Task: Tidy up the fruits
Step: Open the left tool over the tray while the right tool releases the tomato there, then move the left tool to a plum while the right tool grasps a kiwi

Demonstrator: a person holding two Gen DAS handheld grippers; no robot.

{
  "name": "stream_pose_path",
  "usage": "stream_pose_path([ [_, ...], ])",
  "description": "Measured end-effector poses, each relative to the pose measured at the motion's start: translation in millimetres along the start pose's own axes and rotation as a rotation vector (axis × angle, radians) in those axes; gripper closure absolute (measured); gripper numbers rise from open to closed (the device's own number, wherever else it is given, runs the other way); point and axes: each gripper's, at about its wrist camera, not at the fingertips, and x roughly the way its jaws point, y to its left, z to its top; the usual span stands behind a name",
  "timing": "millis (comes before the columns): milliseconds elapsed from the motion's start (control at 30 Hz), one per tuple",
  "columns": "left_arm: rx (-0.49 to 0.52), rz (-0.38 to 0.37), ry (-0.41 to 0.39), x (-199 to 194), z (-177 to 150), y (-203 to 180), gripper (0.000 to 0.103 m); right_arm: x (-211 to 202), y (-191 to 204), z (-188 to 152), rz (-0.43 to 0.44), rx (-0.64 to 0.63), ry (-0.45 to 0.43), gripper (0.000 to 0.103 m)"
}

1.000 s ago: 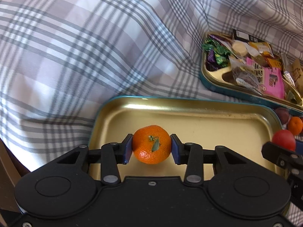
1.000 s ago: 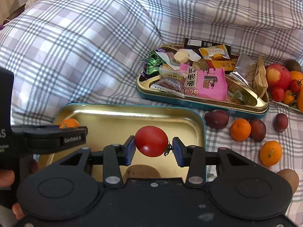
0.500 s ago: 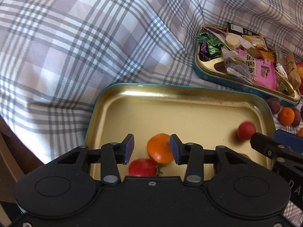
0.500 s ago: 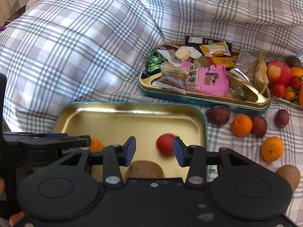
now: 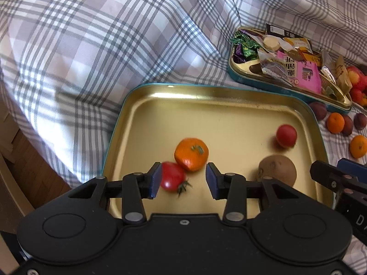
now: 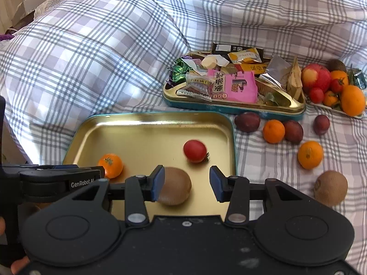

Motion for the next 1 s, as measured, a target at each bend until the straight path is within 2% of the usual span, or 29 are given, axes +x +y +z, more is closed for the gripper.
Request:
stream_pose_path([
  [300,0.007,-0.008,0.016,-9,-24,-6,0.053,-18,-8,-26,-0.006,0.035,0.009,0.057],
  [500,0.035,-0.031,0.019,-16,-38,-19,0.053,-30,-25,-47,-0.049,0.080,-0.003,0.057],
  [800,0.095,-0.088,0.012,-25,-49,-49,0.053,-51,-75,-76,-0.164,0.195,-0.014,0.057],
  [1000,0.141,-0.141,0.004,-31,-49,-76,0.053,-62,-111,-92,-0.274,0.247,-0.041,0.057],
])
